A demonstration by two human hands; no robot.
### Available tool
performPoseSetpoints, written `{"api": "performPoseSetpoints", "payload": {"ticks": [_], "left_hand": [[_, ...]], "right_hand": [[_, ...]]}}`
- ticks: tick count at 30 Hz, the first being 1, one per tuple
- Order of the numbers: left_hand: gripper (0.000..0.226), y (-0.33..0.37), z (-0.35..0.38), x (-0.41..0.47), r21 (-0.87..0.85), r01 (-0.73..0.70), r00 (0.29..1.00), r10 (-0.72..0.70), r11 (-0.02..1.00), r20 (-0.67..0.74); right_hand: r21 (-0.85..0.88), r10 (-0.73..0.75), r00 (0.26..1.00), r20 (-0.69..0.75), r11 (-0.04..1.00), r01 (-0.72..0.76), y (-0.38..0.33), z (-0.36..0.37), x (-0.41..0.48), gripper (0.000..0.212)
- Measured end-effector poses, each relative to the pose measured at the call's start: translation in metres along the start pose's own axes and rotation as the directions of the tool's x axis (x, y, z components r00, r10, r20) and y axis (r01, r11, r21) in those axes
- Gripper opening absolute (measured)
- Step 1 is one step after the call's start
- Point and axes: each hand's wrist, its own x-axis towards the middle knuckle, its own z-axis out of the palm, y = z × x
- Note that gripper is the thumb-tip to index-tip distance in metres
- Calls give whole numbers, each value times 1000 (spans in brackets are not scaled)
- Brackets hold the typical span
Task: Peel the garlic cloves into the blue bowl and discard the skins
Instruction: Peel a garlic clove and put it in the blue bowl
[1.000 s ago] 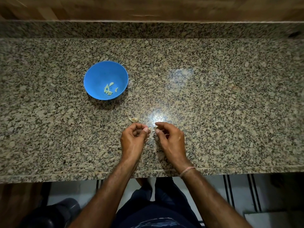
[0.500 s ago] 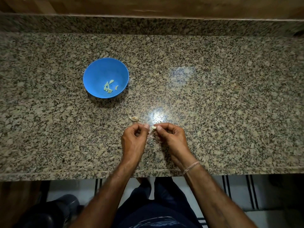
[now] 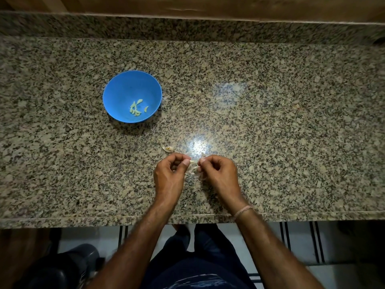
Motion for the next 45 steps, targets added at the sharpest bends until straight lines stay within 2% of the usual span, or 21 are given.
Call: {"api": "performPoseSetpoints", "payload": {"ticks": [1,2,3,4,6,9,11,15,17,19,21,23,25,29,32,34,36,37,38,41,45], "left_hand": [[11,-1,0,0,-8,1,1000,-1,1000,-3],[13,-1,0,-1,-14,-3,1000,3,1000,-2],[14,-1,0,-1,-13,-12,1000,12,1000,-4],[15,-1,1,-2,-9,-24,1000,24,1000,-5],[15,1,1,-3,-1,-49,999,49,999,-15],[10,1,2,-3,21,-72,997,72,997,-15],[7,2,2,-2,35,-49,999,50,998,-7],[9,7,3,-2,-251,179,984,-170,951,58],[11,5,4,0,-279,240,971,-225,930,85],[14,0,5,2,-109,185,982,-178,977,68],[27,-1,6,0,71,50,997,-54,996,54],[33,1,7,-2,92,-69,996,63,993,64],[28,0,7,-2,66,-140,987,134,988,91],[8,1,8,-2,136,-153,987,145,979,67],[3,-2,6,-2,118,-141,990,141,983,7],[5,-9,-3,0,159,-121,990,132,980,-58],[9,-19,-15,4,222,-109,985,136,969,-111],[13,-25,-21,6,249,-100,981,137,963,-135],[17,-31,-28,8,270,-89,979,134,959,-154],[27,-42,-42,14,336,-86,974,149,938,-169],[38,-48,-36,4,510,-191,942,303,839,-146]], "right_hand": [[-193,-76,997,-30,979,69,2,0,1,20],[-306,-136,990,-44,945,116,4,0,2,23],[-327,-173,984,-44,933,149,4,0,2,22],[-307,-196,980,-37,935,176,3,0,2,16],[-160,-187,982,-2,970,184,2,-1,2,5],[109,-90,993,75,991,81,-2,2,-3,14],[134,-94,993,66,987,85,-2,5,-5,15],[106,-144,989,44,985,139,2,4,-2,5],[120,-148,987,58,983,140,1,3,-1,6],[155,-127,990,58,981,117,1,2,-1,7],[176,-98,995,32,980,91,0,1,-3,6],[196,-60,998,11,979,56,1,0,-4,7],[215,-35,999,23,976,29,1,0,-3,13],[217,-24,999,44,976,14,-2,4,-5,23],[112,-13,1000,-5,994,14,-2,7,-6,36],[-96,-91,995,-48,992,86,2,7,-3,35],[-262,-170,985,-21,952,158,6,6,1,21],[-275,-191,982,7,943,186,9,6,2,9],[-291,-208,978,27,934,207,10,5,1,8],[-277,-272,962,-4,925,260,15,4,-4,25],[-267,-309,948,-80,923,278,20,-2,-15,33]]}}
